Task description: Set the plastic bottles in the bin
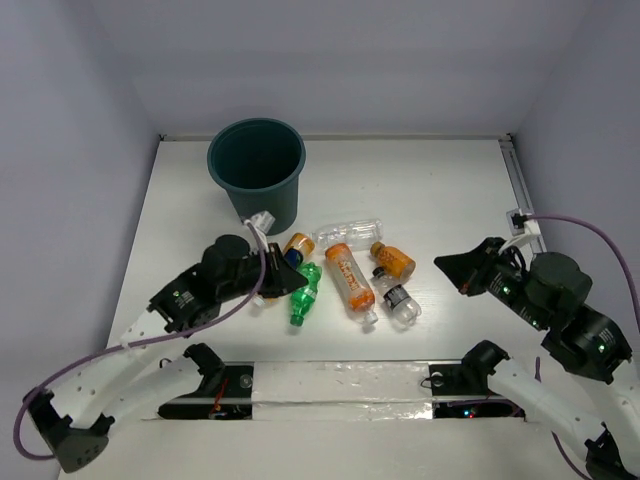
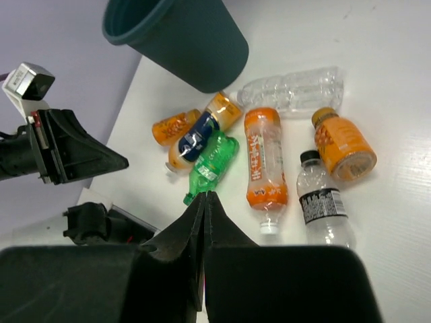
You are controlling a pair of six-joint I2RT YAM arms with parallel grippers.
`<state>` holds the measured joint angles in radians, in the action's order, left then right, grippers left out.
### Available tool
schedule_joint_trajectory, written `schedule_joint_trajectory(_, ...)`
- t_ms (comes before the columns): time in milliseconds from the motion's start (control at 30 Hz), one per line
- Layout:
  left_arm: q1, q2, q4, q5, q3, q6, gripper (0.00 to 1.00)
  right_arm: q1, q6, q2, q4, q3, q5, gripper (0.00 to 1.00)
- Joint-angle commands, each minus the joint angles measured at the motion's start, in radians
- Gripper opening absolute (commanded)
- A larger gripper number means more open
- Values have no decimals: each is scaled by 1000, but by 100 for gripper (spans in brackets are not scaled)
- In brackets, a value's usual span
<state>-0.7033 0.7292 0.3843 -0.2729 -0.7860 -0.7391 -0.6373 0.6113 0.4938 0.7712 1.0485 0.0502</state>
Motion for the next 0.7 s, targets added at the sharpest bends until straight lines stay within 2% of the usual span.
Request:
schedule_joint_trajectory(0, -134, 38, 70, 263, 31, -61, 0, -10, 21, 12, -23, -39, -26, 0)
schedule_joint_trajectory(67, -185, 80, 68, 317, 44, -95, 0, -10, 27, 29, -21, -54, -41, 0)
schedule_joint_trajectory(100, -227, 102, 65, 348, 44, -103, 4, -10, 33, 32, -26, -64, -41, 0)
schedule_joint_trajectory(133, -248, 122, 67, 366, 41, -114, 15, -10, 36, 37, -32, -88, -77, 0)
schedule_joint_trajectory(200, -292, 197, 77, 421, 30, -121, 28, -10, 44, 40, -58, -111, -93, 0)
schedule_joint_trajectory(233, -292, 220, 83, 434, 21, -126, 42, -10, 44, 42, -70, -139, -113, 0)
schedule_joint_trajectory(333, -303, 288, 82, 471, 14, -131, 63, -10, 47, 61, -127, -177, -150, 3)
schedule_joint_trajectory(433, -303, 338, 79, 488, 16, -131, 75, -10, 42, 98, -153, -196, -177, 17)
schedule_joint_trajectory(467, -303, 366, 79, 492, 16, -131, 78, -10, 38, 106, -158, -197, -181, 30)
schedule_joint_trajectory(533, -303, 389, 82, 503, 8, -121, 81, -10, 21, 118, -155, -197, -174, 44)
schedule_joint_trajectory(567, -303, 410, 82, 508, 5, -117, 82, -10, 16, 123, -150, -196, -174, 55)
schedule_joint_trajectory(667, -303, 450, 80, 523, -9, -98, 84, -10, 4, 138, -150, -199, -187, 67)
